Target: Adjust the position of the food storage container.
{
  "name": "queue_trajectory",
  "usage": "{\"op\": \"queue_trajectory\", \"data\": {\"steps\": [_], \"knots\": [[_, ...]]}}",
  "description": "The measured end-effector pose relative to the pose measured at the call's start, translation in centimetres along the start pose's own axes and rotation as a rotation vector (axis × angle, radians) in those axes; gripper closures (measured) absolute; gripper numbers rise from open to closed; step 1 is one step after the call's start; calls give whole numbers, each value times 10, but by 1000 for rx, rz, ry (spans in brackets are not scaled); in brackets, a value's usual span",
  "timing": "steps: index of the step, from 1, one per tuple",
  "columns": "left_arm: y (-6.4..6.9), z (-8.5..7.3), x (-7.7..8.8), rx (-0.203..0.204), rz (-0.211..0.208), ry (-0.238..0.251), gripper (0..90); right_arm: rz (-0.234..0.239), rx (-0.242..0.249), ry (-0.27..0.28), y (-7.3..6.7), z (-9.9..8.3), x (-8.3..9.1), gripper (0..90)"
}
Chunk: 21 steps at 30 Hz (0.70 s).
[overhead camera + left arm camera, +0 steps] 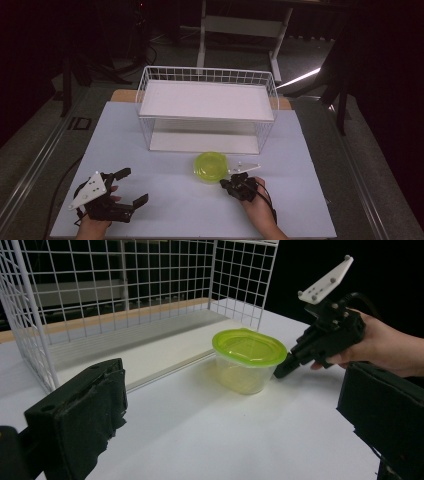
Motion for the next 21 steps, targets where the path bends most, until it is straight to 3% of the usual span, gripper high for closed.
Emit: {"op": "queue_trajectory", "data": {"steps": [1, 2, 5, 8, 21], "knots": [[0, 0, 0, -1, 1, 0, 4, 0, 0, 0, 0, 0, 0, 900], [0, 0, 1, 0, 2, 0, 3, -13, -35, 12, 9, 4, 0, 900], [-1, 0, 1, 4, 1, 0, 3, -43, -61, 14, 21, 9, -3, 900], [-1, 0, 1, 4, 1, -1, 3, -40, -85, 3, 24, 10, -7, 900], [-1, 0, 1, 3, -2, -3, 3, -5, -62, 0, 0, 18, -20, 900]]}}
Point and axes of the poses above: each handheld gripper's, and its own axes: x roughly backward along the jaws, z roughly out of its top, y roughly to its right, the point moved 10 cm from there along -x, roughly forward along the jaws, and after that the axes turned 11 degrees about -z, right-handed, at the moved point
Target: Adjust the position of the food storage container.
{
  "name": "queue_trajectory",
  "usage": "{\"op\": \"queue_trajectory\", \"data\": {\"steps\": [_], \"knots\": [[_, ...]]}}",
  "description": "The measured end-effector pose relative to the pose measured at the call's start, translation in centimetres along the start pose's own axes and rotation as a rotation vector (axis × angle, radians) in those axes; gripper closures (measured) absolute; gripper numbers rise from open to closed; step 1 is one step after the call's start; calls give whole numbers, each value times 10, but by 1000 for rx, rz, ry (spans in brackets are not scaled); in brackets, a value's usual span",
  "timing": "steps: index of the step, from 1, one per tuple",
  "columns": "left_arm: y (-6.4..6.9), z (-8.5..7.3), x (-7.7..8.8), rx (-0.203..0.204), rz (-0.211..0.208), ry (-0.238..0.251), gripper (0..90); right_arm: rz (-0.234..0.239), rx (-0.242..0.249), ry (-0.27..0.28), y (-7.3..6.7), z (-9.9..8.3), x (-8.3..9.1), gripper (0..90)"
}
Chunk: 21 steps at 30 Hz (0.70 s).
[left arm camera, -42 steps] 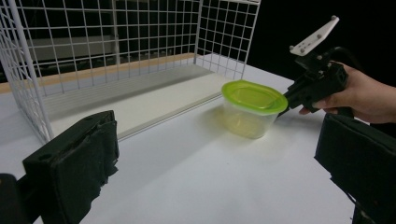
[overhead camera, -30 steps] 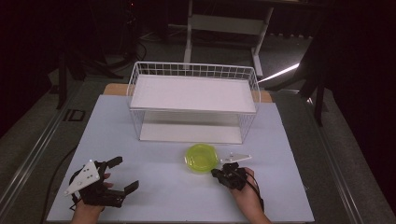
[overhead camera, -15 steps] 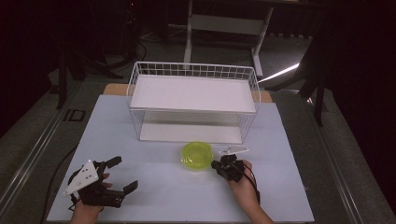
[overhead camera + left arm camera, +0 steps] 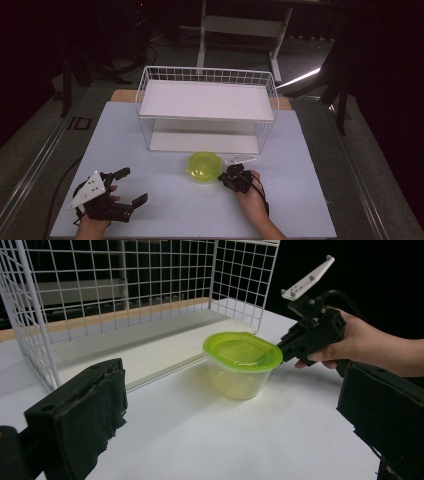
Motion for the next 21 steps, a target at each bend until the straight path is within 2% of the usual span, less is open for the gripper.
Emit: {"op": "queue_trajectory", "data": {"steps": [3, 12, 16, 21], "knots": [[1, 0, 0, -1, -2, -1, 3, 1, 17, 3, -5, 5, -3, 900], [0, -1, -1, 2, -5, -5, 3, 10, 6, 3, -12, 16, -17, 900], [0, -1, -1, 3, -8, -8, 3, 6, 10, 7, -13, 18, -17, 898], [-1, -3, -1, 13, -7, -9, 3, -6, 31, 44, -7, 16, -6, 801]]}}
Point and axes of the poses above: each handheld gripper's, and its own axes: x roughly backward along the jaws, z roughly out of its top, y roughly to its right, the point moved 10 cm from there along -x, roughly forward along the jaws, and after that the axes turned 11 degrees about -z, right-handed, at the moved point
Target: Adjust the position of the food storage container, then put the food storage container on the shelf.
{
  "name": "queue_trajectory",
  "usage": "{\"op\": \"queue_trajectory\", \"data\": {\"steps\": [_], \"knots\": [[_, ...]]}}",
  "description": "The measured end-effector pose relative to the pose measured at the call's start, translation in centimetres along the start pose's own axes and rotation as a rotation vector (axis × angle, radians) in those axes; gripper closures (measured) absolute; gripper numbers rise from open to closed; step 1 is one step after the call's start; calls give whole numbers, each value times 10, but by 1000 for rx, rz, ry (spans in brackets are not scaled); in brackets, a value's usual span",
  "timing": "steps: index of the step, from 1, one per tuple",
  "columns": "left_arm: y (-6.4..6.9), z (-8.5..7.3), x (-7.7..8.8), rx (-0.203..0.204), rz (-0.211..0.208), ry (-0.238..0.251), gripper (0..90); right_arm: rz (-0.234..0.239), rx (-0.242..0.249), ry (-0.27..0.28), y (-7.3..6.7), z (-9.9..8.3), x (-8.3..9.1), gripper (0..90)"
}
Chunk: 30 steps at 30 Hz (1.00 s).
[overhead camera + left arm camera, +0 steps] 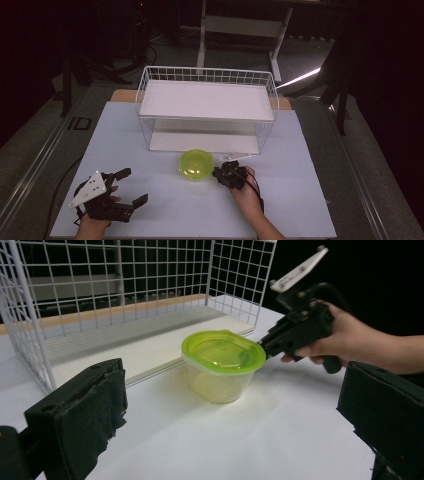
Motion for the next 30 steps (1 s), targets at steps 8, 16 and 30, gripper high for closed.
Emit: {"op": "queue_trajectory", "data": {"steps": [8, 16, 30], "knots": [[0, 0, -2, -1, -8, -1, 3, -3, 65, 30, 1, -10, 26, 556], [6, 11, -12, -49, -56, -23, 4, 67, 47, 146, -5, -1, 70, 166], [6, 46, -25, 8, -138, -75, 19, 75, 122, 255, -12, 29, 94, 179]]}}
Point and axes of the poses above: each handheld gripper's, and its own axes: x roughly backward along the jaws, z roughly out of its top, y roughly to its right, the point moved 10 cm from there along -x, roughly forward along the jaws, and after that the axes turned 11 degrees about -z, right-handed, at the moved point
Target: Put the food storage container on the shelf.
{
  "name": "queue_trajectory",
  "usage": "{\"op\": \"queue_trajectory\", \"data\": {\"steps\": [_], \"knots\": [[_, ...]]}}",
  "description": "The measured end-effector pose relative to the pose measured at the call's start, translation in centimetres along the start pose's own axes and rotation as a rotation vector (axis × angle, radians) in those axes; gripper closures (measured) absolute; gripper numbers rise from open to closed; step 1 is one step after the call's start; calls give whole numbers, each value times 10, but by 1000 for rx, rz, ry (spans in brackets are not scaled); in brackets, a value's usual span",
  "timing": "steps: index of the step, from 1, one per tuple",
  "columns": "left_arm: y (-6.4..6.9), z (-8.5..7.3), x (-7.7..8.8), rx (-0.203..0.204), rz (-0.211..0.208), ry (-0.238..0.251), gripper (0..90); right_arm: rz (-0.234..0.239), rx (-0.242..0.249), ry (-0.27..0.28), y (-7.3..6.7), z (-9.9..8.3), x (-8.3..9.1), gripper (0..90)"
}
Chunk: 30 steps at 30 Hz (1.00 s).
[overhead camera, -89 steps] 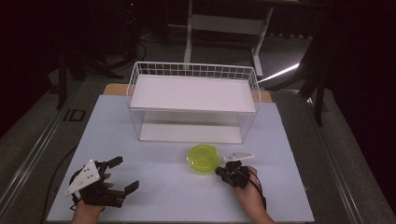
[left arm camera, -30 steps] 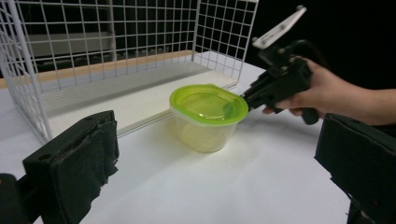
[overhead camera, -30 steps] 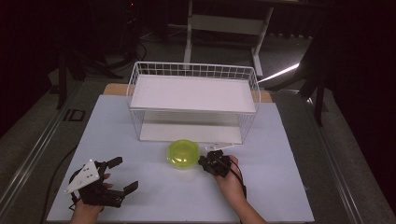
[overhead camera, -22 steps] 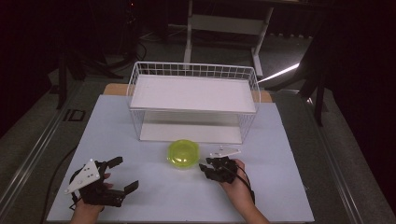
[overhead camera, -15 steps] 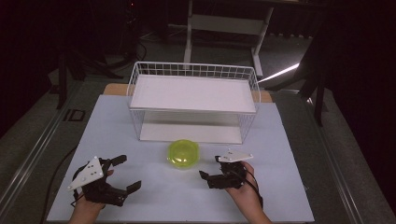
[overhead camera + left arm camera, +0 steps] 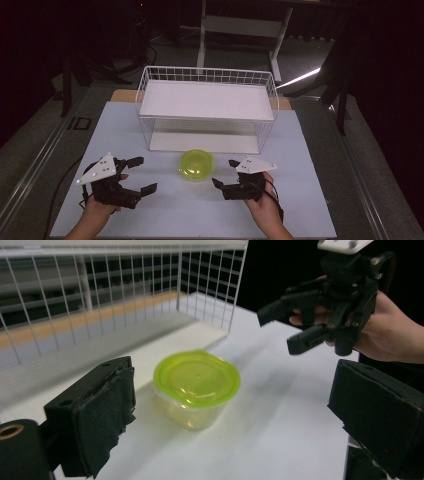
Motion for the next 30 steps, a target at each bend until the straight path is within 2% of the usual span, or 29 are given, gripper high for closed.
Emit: {"op": "queue_trajectory", "data": {"steps": [1, 4, 8, 10, 12, 13, 15, 17, 20, 21, 23, 26, 29, 30], "knots": [[-1, 2, -1, -1, -9, -1, 19, 1, -5, 5, 2, 2, -1, 169], [-4, 8, -6, -33, 21, 1, 9, 8, -27, 3, 6, 6, -6, 162], [-11, 7, -19, -23, 18, -44, 9, -13, -63, -8, 13, 10, -14, 155], [-15, 5, -27, -2, 11, -58, 10, -25, -75, -16, 16, 12, -18, 142], [-19, 3, -33, 45, -21, -55, 10, -31, -93, -40, 18, 11, -21, 131], [-22, 2, -37, 69, -28, -55, 10, -29, -104, -33, 19, 12, -24, 123], [-29, -1, -45, 94, -30, -61, 10, -33, -113, -41, 22, 12, -28, 123], [-33, -4, -52, 108, -24, -75, 11, -32, -139, -45, 24, 12, -32, 125], [-39, -10, -64, 111, -3, -126, 10, -37, -172, -56, 26, 11, -37, 116], [-41, -11, -66, 121, 0, -127, 10, -26, -200, -62, 26, 11, -39, 117], [-47, -14, -73, 175, 8, -131, 11, -34, -222, -50, 27, 13, -42, 127], [-55, -19, -79, 202, 49, -145, 11, -23, -279, -37, 27, 15, -49, 119], [-58, -23, -84, 225, 53, -157, 11, -19, -290, -53, 26, 13, -54, 143], [-59, -27, -87, 234, 52, -162, 11, -26, -287, -54, 26, 12, -57, 188]]}}
Point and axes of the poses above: each handheld gripper's, and its own axes: x roughly backward along the jaws, z roughly out of its top, y roughly to its right, the point moved 10 cm from there along -x, roughly forward along the jaws, and after that the axes turned 11 degrees about -z, right-handed, at the moved point
